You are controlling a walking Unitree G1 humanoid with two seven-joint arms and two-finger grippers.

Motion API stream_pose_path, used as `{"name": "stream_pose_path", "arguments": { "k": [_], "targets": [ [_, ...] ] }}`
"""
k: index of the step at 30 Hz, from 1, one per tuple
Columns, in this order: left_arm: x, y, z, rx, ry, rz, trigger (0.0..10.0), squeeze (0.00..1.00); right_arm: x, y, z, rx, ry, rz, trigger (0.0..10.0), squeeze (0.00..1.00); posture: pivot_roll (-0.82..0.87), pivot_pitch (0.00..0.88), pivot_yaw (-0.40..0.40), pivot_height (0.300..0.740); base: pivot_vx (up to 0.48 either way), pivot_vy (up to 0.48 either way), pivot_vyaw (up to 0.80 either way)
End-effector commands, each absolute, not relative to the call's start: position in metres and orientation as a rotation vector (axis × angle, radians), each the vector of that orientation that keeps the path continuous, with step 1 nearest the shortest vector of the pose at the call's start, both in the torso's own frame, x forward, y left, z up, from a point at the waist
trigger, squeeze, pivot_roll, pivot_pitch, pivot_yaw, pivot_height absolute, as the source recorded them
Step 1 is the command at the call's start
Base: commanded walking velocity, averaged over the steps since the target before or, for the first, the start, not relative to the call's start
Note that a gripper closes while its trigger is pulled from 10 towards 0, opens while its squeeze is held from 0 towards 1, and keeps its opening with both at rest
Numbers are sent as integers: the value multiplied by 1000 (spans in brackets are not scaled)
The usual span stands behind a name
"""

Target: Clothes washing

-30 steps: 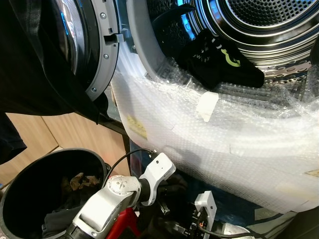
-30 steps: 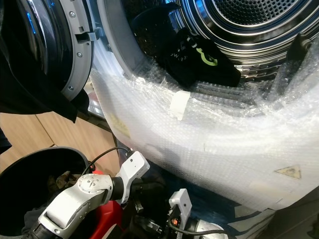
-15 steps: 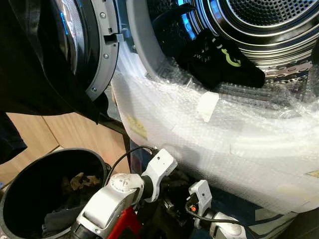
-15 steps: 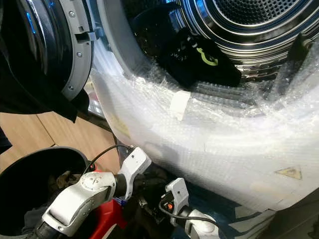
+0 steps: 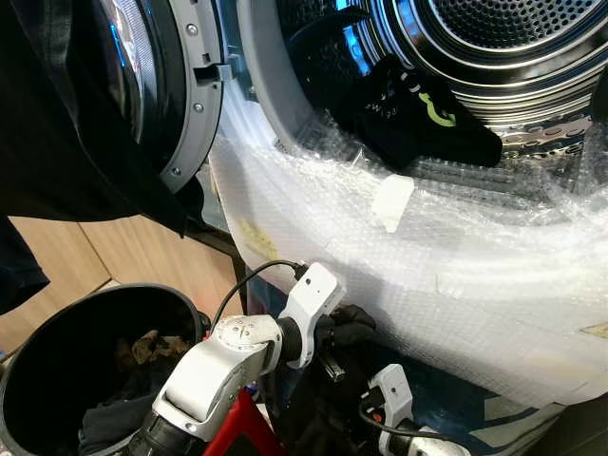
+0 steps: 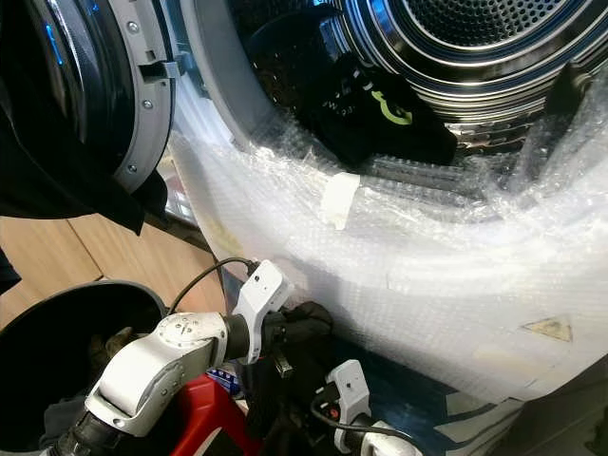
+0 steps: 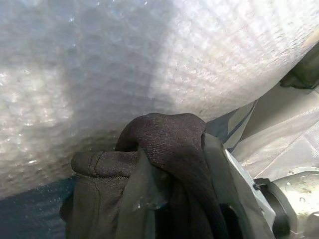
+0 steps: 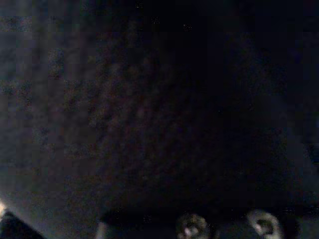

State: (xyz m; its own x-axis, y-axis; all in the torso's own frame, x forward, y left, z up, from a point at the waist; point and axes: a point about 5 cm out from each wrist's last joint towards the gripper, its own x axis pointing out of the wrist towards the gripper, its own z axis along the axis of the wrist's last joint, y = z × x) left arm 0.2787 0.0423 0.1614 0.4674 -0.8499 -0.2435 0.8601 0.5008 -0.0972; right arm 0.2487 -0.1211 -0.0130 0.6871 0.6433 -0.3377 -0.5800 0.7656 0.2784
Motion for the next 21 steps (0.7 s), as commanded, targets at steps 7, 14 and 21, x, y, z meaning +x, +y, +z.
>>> {"name": "stream_pose_path", "arguments": {
  "k": [7,14,21],
  "targets": [
    [278,41,172,33,233,-1054,0,0,256,-119,-7,197,384,663,0,0,143,24,46,740,0,0,0],
    [277,40,171,32,238,-1054,0,0,261,-118,-2,227,356,671,0,0,145,23,46,740,0,0,0],
    [275,40,173,30,233,-1056,0,0,259,-116,-5,218,372,669,0,0,152,13,48,740,0,0,0]
  ]
}}
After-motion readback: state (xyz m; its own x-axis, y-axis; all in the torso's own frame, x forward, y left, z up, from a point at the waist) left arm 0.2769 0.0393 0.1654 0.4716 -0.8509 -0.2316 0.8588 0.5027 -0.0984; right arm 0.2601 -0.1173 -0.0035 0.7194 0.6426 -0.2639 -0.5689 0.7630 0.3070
